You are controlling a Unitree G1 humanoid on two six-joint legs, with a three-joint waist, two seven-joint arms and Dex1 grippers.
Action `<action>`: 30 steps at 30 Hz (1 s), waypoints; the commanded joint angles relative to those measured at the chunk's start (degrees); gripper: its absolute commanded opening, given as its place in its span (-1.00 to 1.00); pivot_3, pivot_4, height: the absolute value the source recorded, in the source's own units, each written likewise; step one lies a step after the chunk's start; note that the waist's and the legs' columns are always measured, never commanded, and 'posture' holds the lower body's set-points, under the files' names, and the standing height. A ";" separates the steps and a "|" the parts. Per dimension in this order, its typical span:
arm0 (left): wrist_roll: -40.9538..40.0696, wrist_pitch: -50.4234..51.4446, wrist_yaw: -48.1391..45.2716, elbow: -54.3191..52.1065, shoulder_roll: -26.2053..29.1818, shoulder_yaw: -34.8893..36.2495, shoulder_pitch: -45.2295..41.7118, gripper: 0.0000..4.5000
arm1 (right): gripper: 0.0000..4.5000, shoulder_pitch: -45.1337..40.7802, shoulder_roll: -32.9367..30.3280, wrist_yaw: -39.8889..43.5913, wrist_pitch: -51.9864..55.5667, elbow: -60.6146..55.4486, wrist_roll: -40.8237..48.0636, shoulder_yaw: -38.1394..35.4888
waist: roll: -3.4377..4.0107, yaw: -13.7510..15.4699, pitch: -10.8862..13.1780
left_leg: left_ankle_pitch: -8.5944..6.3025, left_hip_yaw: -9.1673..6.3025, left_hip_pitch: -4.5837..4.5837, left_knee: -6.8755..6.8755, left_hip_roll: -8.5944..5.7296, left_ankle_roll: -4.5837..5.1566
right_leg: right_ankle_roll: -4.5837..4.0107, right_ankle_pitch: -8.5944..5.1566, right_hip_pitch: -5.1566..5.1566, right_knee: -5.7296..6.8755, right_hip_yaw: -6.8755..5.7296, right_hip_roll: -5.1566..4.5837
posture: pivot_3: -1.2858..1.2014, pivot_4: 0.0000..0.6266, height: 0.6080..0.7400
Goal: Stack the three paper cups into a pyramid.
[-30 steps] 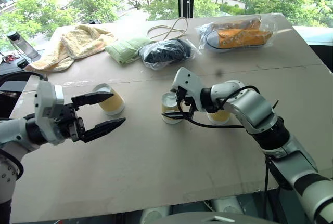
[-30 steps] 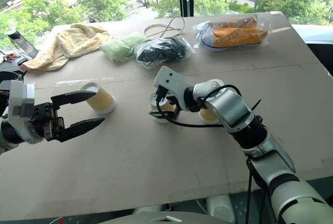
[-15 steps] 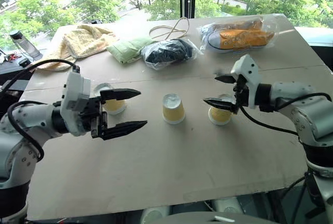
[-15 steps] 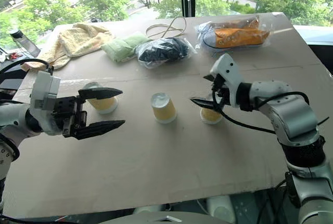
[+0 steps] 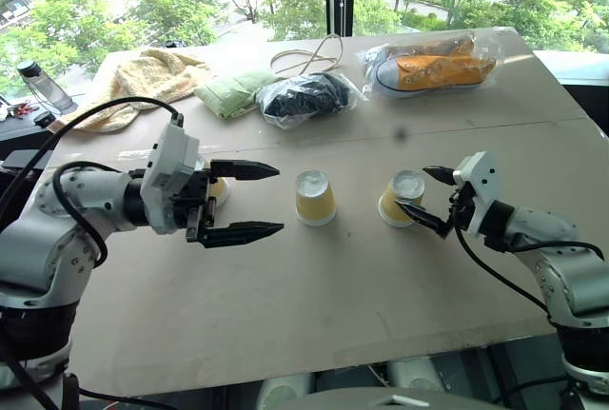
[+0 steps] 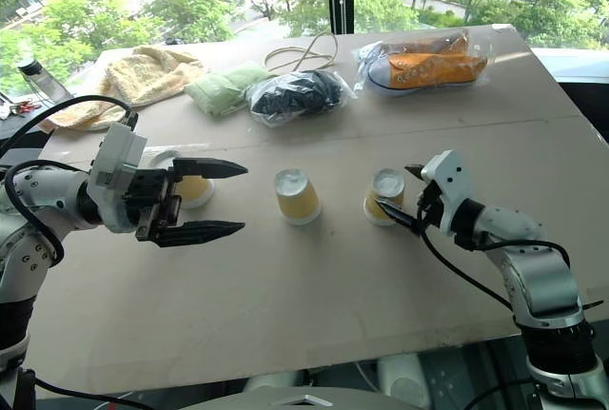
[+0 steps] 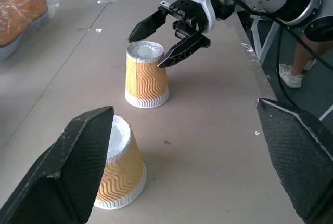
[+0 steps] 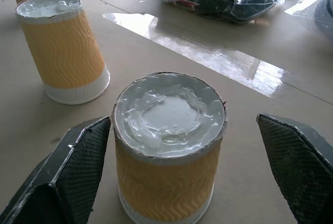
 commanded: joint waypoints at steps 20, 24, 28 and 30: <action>1.41 0.63 1.99 -1.54 2.56 6.47 6.04 1.00 | -0.08 -9.95 4.18 1.69 0.31 2.51 2.03 7.03 | 0.00 -0.04 0.00 | 0.00 0.00 0.05 -0.03 0.05 -0.01 | 0.00 0.00 -0.02 0.00 0.04 -0.09 | 0.03 -0.52 1.00; 1.19 0.76 2.83 -2.74 2.35 9.20 9.23 1.00 | -0.08 -11.87 4.37 2.68 -1.28 5.25 -0.04 10.34 | -0.01 0.27 0.01 | 0.01 0.01 0.04 -0.03 0.02 -0.02 | 0.00 0.00 -0.01 -0.02 0.02 -0.17 | 0.03 -0.52 1.00; 1.14 0.85 3.66 -4.26 1.58 11.60 12.71 1.00 | -0.08 -13.67 4.84 3.35 -2.89 8.13 -2.04 12.70 | -0.01 -0.14 0.01 | 0.05 0.04 0.03 -0.03 0.02 -0.09 | 0.00 0.00 -0.02 -0.03 0.06 -0.21 | 0.03 -0.52 1.00; 1.03 0.80 4.08 -4.85 1.40 12.30 13.80 1.00 | -0.08 -14.15 5.36 3.62 -3.14 8.71 -1.79 12.79 | -0.01 -0.07 0.01 | 0.04 0.01 0.04 -0.04 0.03 -0.08 | 0.00 0.00 -0.02 -0.03 0.04 -0.21 | 0.03 -0.52 1.00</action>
